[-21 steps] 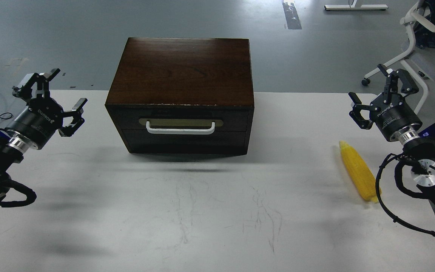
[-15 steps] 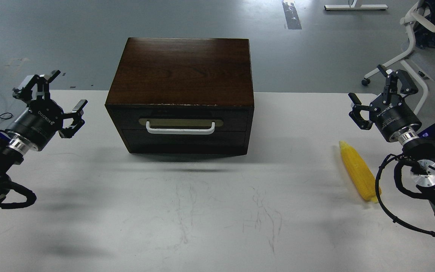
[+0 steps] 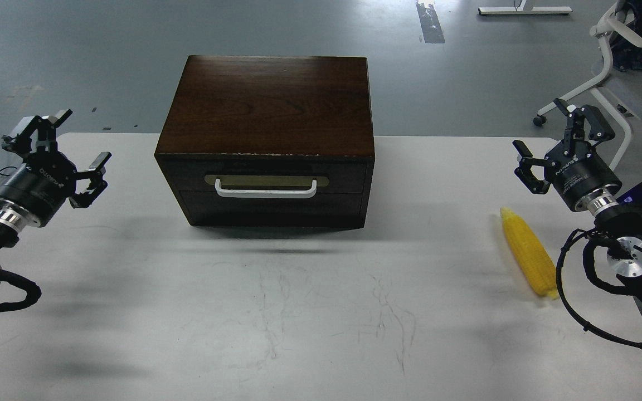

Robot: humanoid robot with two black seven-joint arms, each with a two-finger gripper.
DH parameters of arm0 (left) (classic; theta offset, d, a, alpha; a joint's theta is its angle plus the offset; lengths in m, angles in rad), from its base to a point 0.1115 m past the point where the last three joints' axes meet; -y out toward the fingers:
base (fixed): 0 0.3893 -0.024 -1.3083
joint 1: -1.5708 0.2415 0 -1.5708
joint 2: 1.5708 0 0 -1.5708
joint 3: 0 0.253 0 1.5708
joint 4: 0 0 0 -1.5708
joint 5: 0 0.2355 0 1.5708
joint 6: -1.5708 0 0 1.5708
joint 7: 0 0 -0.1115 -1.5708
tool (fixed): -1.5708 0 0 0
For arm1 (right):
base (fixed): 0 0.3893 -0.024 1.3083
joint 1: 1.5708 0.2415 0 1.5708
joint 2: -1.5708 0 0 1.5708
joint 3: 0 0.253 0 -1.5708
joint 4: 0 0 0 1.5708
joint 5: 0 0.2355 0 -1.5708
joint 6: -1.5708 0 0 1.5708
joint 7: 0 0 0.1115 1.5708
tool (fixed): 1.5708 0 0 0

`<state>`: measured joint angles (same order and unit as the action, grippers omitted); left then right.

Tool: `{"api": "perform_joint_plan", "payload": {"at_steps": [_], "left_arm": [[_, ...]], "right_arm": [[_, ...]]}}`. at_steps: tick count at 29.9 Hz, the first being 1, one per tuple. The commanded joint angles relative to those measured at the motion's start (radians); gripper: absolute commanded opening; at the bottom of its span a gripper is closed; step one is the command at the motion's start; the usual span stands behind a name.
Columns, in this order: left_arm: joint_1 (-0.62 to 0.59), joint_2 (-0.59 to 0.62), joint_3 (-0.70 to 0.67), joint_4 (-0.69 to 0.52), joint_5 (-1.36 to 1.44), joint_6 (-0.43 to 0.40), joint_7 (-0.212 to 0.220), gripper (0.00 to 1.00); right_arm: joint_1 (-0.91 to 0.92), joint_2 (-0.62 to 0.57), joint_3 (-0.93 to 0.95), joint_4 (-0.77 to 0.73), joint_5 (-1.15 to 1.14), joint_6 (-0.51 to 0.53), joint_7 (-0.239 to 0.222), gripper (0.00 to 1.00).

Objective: Put corn in drawer with both arms
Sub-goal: 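Raise the left gripper up and away from the table, then lower the left gripper onto the white drawer handle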

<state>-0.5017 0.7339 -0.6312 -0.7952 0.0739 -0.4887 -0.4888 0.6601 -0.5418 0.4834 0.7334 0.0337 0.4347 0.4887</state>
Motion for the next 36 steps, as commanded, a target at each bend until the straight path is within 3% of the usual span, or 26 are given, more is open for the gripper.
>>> {"api": "perform_joint_plan", "payload": {"at_steps": [1,14,21,24,28,36], "left_arm": [[-0.027,0.002,-0.005,0.027,0.001,0.000,0.000,0.98],[-0.040,0.088,-0.012,-0.013,0.027,0.000,0.000,0.98],[-0.227,0.177,-0.012,-0.051,0.249,0.000,0.000,0.98],[-0.307,0.220,-0.010,-0.119,0.340,0.000,0.000,0.98],[-0.428,0.266,-0.010,-0.293,0.576,0.000,0.000,0.98],[-0.567,0.256,0.005,-0.551,1.091,0.000,0.000,0.98]], "right_arm": [[0.003,-0.001,-0.003,0.000,0.000,-0.001,0.000,1.00],[0.003,-0.001,-0.003,-0.002,-0.003,-0.001,0.000,1.00],[0.003,0.008,-0.005,-0.002,-0.005,-0.001,0.000,1.00],[0.003,0.010,-0.005,-0.002,-0.005,-0.001,0.000,1.00],[0.003,0.010,-0.005,-0.002,-0.005,-0.001,0.000,1.00],[0.006,0.010,-0.003,-0.002,-0.005,-0.002,0.000,1.00]]}}
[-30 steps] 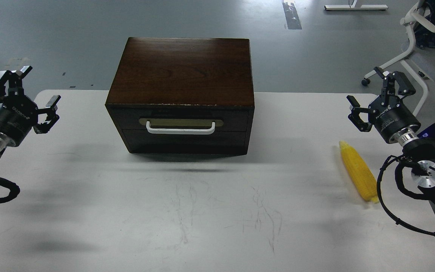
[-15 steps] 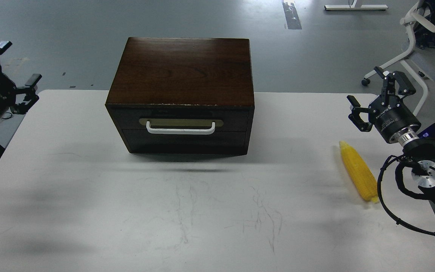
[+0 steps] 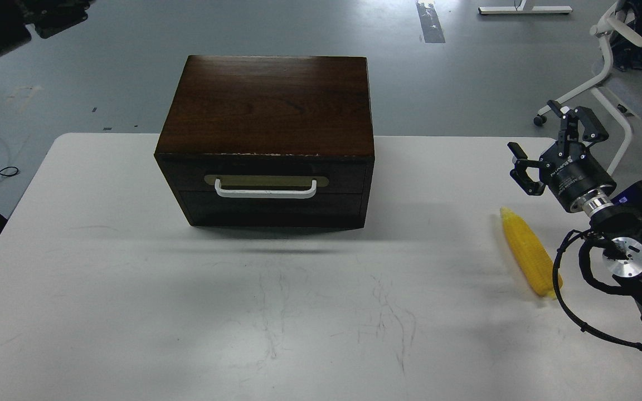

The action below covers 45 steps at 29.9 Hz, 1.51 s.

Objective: Put corn in drawer with both arms
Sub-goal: 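Lower the left gripper onto the white drawer handle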

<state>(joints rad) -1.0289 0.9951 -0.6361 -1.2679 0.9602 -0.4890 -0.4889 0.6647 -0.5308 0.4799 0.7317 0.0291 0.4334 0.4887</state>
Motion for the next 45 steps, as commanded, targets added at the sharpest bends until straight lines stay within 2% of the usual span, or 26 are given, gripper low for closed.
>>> {"api": "perform_joint_plan", "payload": {"at_steps": [1,6,17,23,31,35,45], "left_arm": [[-0.040,-0.006,0.010,-0.079,0.206,0.000,0.000,0.98],[-0.036,-0.058,0.047,-0.188,0.653,0.000,0.000,0.98],[-0.108,-0.085,0.298,-0.360,0.965,0.000,0.000,0.98],[-0.171,-0.170,0.436,-0.344,1.112,0.000,0.000,0.98],[-0.184,-0.257,0.499,-0.251,1.221,0.000,0.000,0.98],[-0.189,-0.270,0.559,-0.229,1.221,0.000,0.000,0.98],[-0.188,-0.276,0.584,-0.183,1.221,0.000,0.000,0.98]], "right_arm": [[0.001,-0.001,0.000,0.000,0.000,-0.001,0.000,1.00],[0.000,-0.001,0.000,-0.002,-0.003,-0.004,0.000,1.00],[0.000,0.000,-0.001,-0.022,-0.006,-0.004,0.000,1.00],[0.003,0.000,0.000,-0.020,-0.006,-0.004,0.000,1.00],[0.004,0.000,0.000,-0.022,-0.006,-0.004,0.000,1.00],[0.004,0.000,0.000,-0.020,-0.006,-0.004,0.000,1.00],[0.003,0.000,0.000,-0.020,-0.006,-0.004,0.000,1.00]]}}
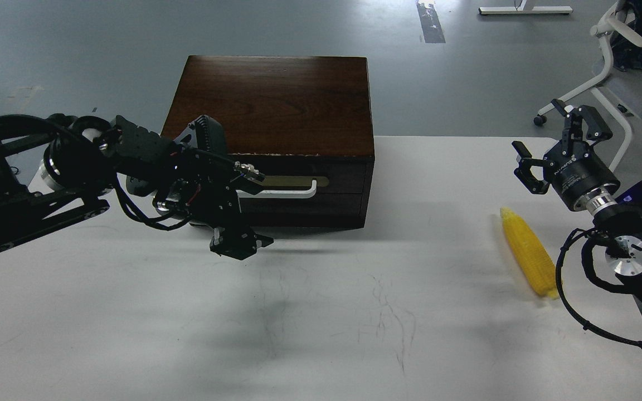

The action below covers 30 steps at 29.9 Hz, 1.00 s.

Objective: Put corn in drawer with both arms

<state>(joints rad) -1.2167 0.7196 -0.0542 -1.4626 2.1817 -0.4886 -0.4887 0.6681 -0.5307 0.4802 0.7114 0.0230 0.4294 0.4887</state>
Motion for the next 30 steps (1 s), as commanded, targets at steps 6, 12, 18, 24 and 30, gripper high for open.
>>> {"api": "perform_joint_plan", "payload": {"at_steps": [6,12,18,24,30], "left_arm": [[-0.009,0.000,0.002,0.011,0.000,0.000,0.000,0.98],[-0.014,0.000,0.002,0.015,0.000,0.000,0.000,0.98],[-0.026,-0.011,0.001,0.053,0.000,0.000,0.000,0.98],[-0.024,-0.014,0.004,0.056,0.000,0.000,0.000,0.98],[-0.023,-0.031,0.016,0.067,0.000,0.000,0.000,0.98]], "right_arm": [[-0.001,0.000,0.000,0.000,0.000,0.000,0.000,1.00],[-0.005,-0.002,0.000,0.000,0.000,0.000,0.000,1.00],[-0.009,0.000,0.000,-0.001,0.000,0.000,0.000,1.00],[-0.009,0.000,0.000,-0.001,0.000,0.000,0.000,1.00],[-0.007,0.000,0.000,-0.001,0.000,0.000,0.000,1.00]]}}
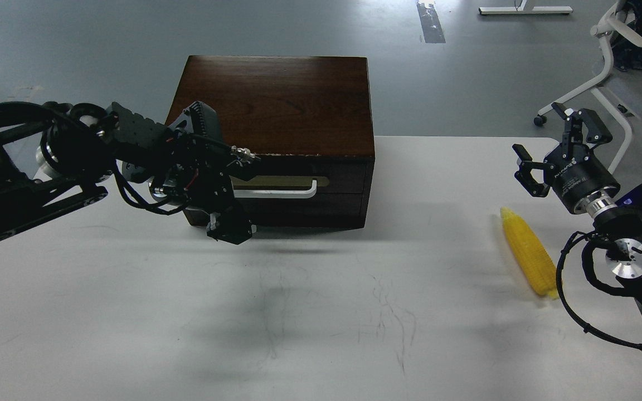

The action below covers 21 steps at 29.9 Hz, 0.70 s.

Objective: Put corn in drawer with both arms

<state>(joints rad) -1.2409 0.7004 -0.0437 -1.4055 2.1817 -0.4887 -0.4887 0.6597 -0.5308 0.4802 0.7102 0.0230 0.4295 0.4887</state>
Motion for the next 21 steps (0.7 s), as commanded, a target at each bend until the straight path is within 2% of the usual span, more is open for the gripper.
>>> {"api": "perform_joint_plan", "payload": {"at_steps": [1,21], "left_arm": [[0.001,-0.013,0.005,0.016,0.000,0.000,0.000,0.98],[0.009,-0.055,0.008,0.063,0.000,0.000,0.000,0.98]], "right_arm": [[0.001,0.000,0.000,0.000,0.000,0.000,0.000,1.00],[0.001,0.000,0.000,0.000,0.000,0.000,0.000,1.00]]}}
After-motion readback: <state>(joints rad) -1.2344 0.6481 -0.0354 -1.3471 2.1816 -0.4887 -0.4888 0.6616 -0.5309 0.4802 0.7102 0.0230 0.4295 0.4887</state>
